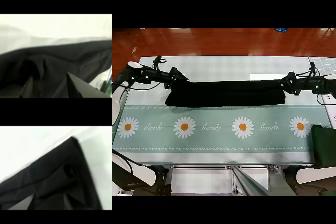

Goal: Fold the shirts.

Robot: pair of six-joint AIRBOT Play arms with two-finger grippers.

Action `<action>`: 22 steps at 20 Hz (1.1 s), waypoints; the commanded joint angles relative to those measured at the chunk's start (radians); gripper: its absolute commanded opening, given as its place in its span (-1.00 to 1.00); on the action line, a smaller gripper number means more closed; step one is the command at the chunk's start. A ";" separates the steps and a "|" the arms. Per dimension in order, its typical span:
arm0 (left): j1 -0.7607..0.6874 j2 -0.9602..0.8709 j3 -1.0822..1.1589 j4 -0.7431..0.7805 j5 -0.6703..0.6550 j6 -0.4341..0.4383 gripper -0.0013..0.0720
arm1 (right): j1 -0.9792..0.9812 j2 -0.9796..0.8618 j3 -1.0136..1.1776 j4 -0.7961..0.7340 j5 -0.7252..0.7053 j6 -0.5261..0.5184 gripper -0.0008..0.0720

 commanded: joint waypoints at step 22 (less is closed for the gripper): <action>-0.225 0.831 -0.603 0.222 0.394 0.009 0.40 | -0.150 -0.128 -0.003 -0.040 0.126 0.020 0.16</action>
